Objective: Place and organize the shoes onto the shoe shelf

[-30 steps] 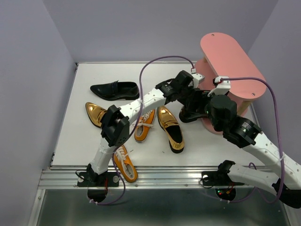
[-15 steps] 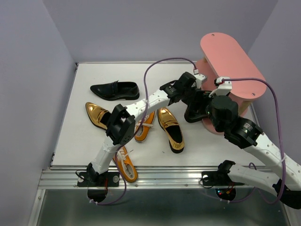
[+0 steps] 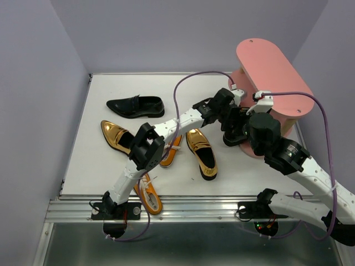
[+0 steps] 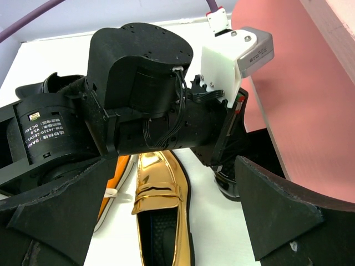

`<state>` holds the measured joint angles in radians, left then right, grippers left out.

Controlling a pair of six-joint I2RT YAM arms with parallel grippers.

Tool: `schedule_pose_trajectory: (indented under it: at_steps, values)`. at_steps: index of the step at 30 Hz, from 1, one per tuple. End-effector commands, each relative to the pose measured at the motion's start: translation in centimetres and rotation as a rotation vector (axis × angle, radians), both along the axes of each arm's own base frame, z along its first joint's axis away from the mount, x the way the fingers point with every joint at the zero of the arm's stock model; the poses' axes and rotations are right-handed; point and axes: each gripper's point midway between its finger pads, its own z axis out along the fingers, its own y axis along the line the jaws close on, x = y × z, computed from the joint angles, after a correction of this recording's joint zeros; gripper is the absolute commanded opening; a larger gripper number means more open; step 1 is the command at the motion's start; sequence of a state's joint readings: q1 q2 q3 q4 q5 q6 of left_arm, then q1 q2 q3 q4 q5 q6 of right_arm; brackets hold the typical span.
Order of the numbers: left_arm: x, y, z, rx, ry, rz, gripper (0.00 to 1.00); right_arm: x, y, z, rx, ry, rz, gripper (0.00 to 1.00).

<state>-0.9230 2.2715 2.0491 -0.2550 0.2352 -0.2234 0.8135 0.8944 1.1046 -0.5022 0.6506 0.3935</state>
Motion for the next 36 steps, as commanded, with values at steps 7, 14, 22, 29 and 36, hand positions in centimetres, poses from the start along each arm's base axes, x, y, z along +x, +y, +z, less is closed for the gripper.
schedule_pose_trajectory:
  at_steps: [7,14,22,29,36]
  values:
    - [0.0,-3.4,7.6,-0.257,-0.078,-0.034,0.0,-0.3,0.0,0.5,0.033,-0.012,0.0,1.0]
    - [-0.5,-4.2,6.1,-0.253,-0.043,-0.061,0.0,-0.3,0.0,0.5,0.032,-0.009,-0.003,1.0]
    - [-0.5,-4.2,4.2,-0.204,-0.002,-0.066,0.04,-0.2,0.2,0.2,0.029,-0.002,0.0,1.0]
    - [-0.7,-3.8,4.5,-0.191,0.007,-0.052,0.69,-0.2,0.2,0.0,0.031,0.002,0.002,1.0]
    - [-0.7,-2.6,6.4,-0.184,-0.018,-0.029,0.76,-0.2,0.3,0.0,0.029,0.003,0.002,1.0]
